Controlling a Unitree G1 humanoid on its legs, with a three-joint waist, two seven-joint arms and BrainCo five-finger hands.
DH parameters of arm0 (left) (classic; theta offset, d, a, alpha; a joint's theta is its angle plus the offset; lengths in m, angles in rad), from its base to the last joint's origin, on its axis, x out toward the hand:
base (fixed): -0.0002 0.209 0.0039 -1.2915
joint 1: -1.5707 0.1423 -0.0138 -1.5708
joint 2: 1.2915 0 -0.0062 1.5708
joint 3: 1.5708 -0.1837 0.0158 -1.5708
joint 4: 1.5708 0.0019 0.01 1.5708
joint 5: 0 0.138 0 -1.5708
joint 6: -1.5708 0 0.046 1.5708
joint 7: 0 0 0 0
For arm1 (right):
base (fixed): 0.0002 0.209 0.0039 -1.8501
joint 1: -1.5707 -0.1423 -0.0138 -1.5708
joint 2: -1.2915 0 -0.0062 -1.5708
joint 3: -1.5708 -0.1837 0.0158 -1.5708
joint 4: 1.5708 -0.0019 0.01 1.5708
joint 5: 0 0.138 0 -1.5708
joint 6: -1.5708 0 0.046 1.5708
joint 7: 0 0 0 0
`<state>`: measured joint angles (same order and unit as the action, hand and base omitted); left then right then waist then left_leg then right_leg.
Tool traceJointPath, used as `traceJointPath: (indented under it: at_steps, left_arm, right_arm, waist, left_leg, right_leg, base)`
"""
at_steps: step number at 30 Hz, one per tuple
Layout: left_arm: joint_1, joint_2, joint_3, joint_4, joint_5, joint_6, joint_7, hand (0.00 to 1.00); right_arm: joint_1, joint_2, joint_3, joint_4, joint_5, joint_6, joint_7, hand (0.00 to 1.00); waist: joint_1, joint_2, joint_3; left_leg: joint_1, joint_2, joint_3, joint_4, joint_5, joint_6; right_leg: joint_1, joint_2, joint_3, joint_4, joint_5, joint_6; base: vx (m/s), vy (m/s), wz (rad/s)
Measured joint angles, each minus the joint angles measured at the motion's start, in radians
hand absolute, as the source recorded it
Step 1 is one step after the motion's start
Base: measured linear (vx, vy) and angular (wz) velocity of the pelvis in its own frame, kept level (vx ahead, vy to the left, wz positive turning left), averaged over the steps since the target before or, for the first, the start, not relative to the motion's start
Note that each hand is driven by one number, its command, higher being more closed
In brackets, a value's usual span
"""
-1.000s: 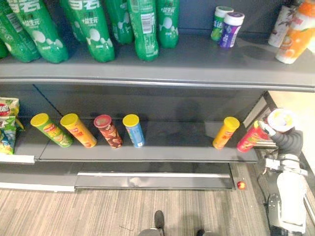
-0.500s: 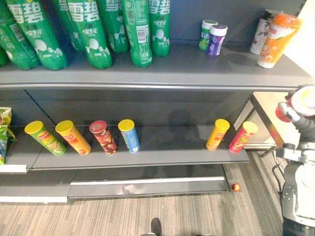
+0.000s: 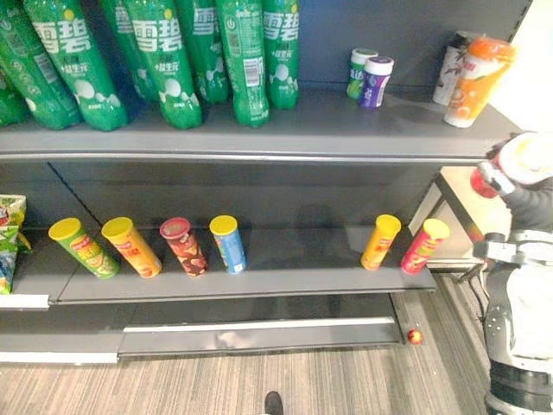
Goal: Put the gum and the chips on the shelf.
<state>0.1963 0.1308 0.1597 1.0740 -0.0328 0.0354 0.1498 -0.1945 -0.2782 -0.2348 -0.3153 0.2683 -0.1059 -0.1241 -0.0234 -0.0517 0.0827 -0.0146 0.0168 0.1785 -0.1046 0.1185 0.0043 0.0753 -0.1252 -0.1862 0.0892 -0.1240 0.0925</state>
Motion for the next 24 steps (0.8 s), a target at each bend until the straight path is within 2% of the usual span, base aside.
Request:
traceJointPath:
  at_steps: [6, 8, 16, 20, 24]
  left_arm:
    - [-0.004, 0.002, -0.009, 0.000, 0.000, 0.018, 0.000, 0.00]
    - [-0.005, 0.002, -0.015, 0.000, 0.000, 0.019, 0.001, 0.00]
    - [-0.004, -0.001, -0.017, 0.000, -0.002, 0.034, 0.005, 0.00]
    - [-0.004, -0.003, -0.017, 0.000, -0.003, 0.035, 0.013, 0.00]
    - [-0.004, -0.005, -0.016, 0.002, -0.003, 0.039, 0.022, 0.00]
  right_arm:
    - [-0.092, -0.002, 0.139, 0.151, 0.054, 0.047, 0.000, 1.00]
    - [-0.114, -0.001, 0.174, 0.200, 0.061, 0.052, -0.004, 1.00]
    - [-0.166, -0.002, 0.207, 0.244, 0.047, 0.052, -0.049, 1.00]
    - [-0.195, -0.002, 0.212, 0.259, 0.038, 0.073, -0.087, 1.00]
    - [-0.222, -0.002, 0.213, 0.270, 0.035, 0.092, -0.089, 1.00]
  waist:
    - [0.008, 0.000, 0.000]
    - [0.019, 0.001, 0.001]
    - [0.017, 0.014, 0.009]
    - [0.017, 0.021, 0.015]
    - [0.020, 0.024, 0.017]
  left_leg:
    - [0.000, -0.004, -0.001, 0.000, -0.002, 0.004]
    - [0.001, -0.007, -0.004, 0.000, -0.005, 0.008]
    - [0.003, -0.007, -0.002, 0.000, -0.006, 0.009]
    - [-0.001, -0.006, -0.002, 0.000, -0.006, 0.009]
    - [-0.006, -0.002, 0.001, 0.000, -0.004, 0.008]
  right_leg:
    - [0.007, -0.002, -0.009, -0.005, 0.002, 0.000]
    - [0.017, -0.003, -0.017, -0.016, 0.002, 0.002]
    - [0.019, -0.009, -0.030, -0.017, 0.001, 0.013]
    - [0.017, -0.011, -0.037, -0.018, 0.003, 0.015]
    - [0.017, -0.007, -0.029, -0.029, 0.019, 0.005]
  base:
    - [0.01, 0.005, 0.04]
    - [0.05, 0.012, 0.08]
    - [0.02, 0.003, -0.02]
    - [0.00, 0.008, 0.02]
    - [0.01, 0.012, -0.05]
